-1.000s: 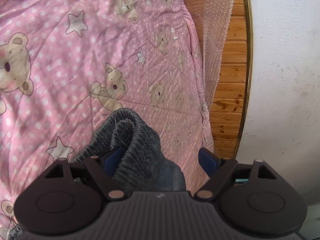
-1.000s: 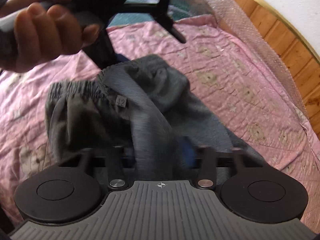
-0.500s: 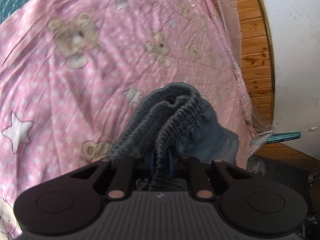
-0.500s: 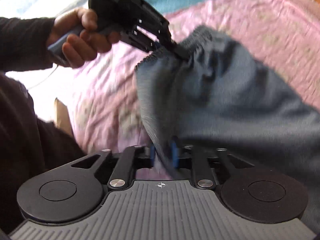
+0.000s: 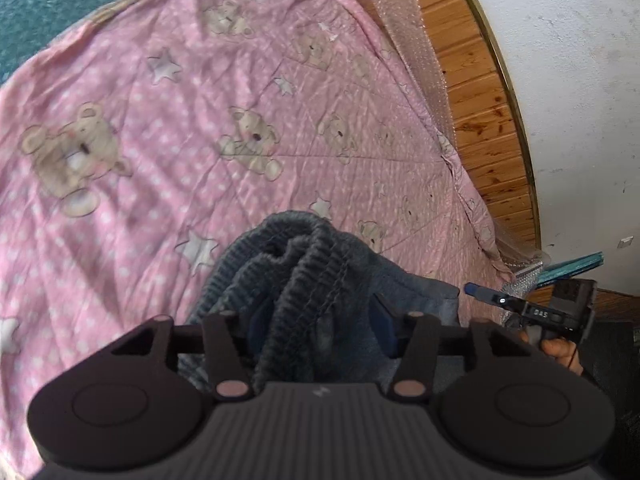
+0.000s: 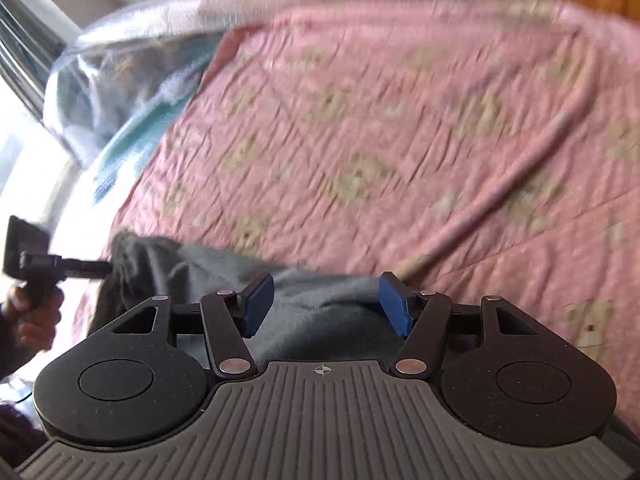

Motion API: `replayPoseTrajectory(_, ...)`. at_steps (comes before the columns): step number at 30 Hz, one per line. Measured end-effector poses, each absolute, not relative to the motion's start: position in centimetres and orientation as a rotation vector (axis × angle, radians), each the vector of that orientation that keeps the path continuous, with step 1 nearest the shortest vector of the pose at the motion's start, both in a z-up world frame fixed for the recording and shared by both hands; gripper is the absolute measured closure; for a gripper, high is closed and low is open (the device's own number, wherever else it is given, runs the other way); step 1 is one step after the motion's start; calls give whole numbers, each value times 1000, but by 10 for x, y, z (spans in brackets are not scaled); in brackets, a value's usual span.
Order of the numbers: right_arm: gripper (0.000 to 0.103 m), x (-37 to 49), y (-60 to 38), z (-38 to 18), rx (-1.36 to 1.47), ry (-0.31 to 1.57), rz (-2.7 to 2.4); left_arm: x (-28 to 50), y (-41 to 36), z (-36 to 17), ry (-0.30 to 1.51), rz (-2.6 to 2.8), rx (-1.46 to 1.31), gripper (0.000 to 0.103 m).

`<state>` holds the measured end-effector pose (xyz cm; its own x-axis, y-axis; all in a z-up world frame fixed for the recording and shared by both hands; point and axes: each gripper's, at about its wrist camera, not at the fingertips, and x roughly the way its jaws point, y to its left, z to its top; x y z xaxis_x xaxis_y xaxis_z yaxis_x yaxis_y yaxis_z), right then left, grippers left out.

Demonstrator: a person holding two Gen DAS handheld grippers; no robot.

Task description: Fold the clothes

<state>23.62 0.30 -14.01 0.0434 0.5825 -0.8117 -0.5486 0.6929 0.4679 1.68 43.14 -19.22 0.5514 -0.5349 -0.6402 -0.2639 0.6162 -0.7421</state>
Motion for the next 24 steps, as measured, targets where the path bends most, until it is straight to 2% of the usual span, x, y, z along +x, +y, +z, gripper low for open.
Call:
replayPoseTrajectory(4,41,246,11,-164,-53,1405,867,46,418,-202,1074,-202,-870,50)
replayPoseTrajectory(9,41,247,11,-158,-48,1413,951,51,422,-200,1067,-186,-873,68)
replayPoseTrajectory(13,40,251,22,-186,-81,1490,988,51,426,-206,1057,-176,-930,67)
replayPoseTrajectory(15,40,252,26,-187,19,1477,1068,56,422,-207,1071,-185,-916,66)
replayPoseTrajectory(16,40,254,28,-188,79,1463,1093,59,418,-206,1080,-175,-884,69)
replayPoseTrajectory(17,39,256,31,-191,116,1455,1080,60,416,-204,1081,-159,-848,89)
replayPoseTrajectory(19,42,262,35,-201,170,1449,1033,61,415,-203,1068,-131,-804,91)
replayPoseTrajectory(21,86,271,29,-215,216,1445,951,57,424,-205,1040,-98,-834,92)
replayPoseTrajectory(23,99,284,5,-217,375,1396,878,52,436,-209,1011,-74,-890,92)
replayPoseTrajectory(24,100,289,-9,-216,443,1364,831,50,441,-213,1001,-69,-920,92)
